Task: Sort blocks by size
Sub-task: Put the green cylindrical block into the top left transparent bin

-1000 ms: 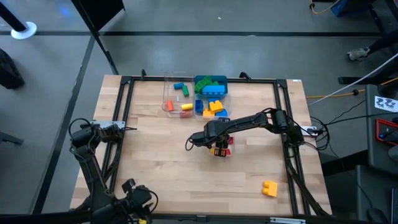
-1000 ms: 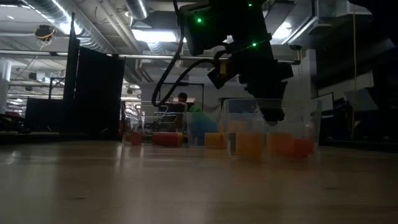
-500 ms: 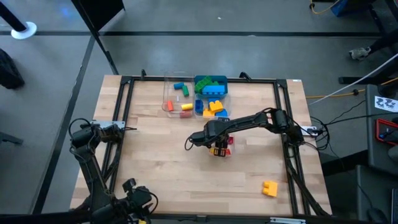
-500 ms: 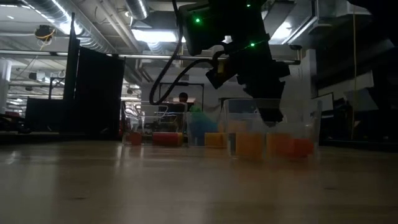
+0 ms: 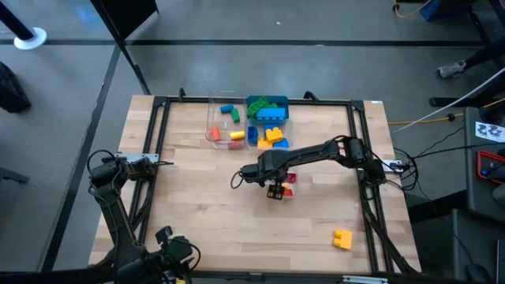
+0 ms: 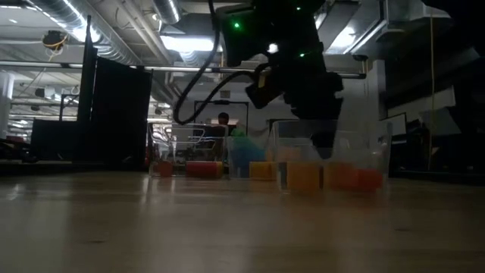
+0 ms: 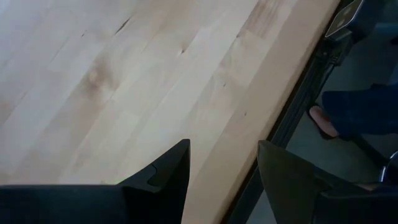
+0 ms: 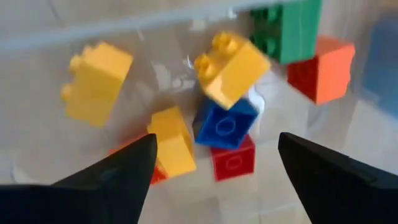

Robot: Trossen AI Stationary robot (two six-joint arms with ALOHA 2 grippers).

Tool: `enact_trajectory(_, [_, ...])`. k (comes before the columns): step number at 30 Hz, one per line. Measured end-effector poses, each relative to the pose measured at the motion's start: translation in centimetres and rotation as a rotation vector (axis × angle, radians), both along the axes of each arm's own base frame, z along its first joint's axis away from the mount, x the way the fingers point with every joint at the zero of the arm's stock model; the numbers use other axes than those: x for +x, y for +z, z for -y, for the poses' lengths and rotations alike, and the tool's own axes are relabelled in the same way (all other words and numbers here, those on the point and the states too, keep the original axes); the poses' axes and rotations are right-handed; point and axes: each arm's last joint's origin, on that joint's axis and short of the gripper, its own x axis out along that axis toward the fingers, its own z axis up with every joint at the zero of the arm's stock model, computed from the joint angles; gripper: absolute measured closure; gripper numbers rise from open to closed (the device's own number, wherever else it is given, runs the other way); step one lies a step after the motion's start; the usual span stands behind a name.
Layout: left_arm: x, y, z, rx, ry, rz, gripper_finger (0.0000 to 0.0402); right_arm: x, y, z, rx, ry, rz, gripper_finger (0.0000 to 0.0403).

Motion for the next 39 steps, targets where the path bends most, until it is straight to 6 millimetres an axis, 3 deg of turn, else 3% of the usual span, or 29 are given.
enact_trajectory(7, [0.0,0.0,0.0,0.000,0.000,0.000,0.0231,-1.1,2.5,-0.7,-0.042,0.014,-0.071,0.0061])
enact_trajectory(14, [0.0,0.0,0.0,-0.001,0.000,0.000,0.0231,-3.7,8.4,-4.2,-0.104,0.125,0.105,0.0061])
enact_trajectory(19, [0.4,0.0,-0.3,0.033,-0.046,-0.009,0.0231,-7.5,13.5,-7.0,-0.145,0.141,0.283,0.0061])
enact_trajectory(27, [1.4,0.1,-0.6,0.031,-0.049,-0.003,0.0231,-15.9,20.5,-10.5,-0.191,0.123,0.622,0.0061])
enact_trajectory(33, [2.5,0.1,-0.8,0.000,-0.046,0.021,0.0231,-21.4,22.6,-12.1,-0.161,0.078,0.817,0.0061])
enact_trajectory(39, [2.8,0.1,-0.9,0.012,-0.058,0.018,0.0231,-24.7,22.9,-14.4,-0.050,0.063,0.872,0.0061])
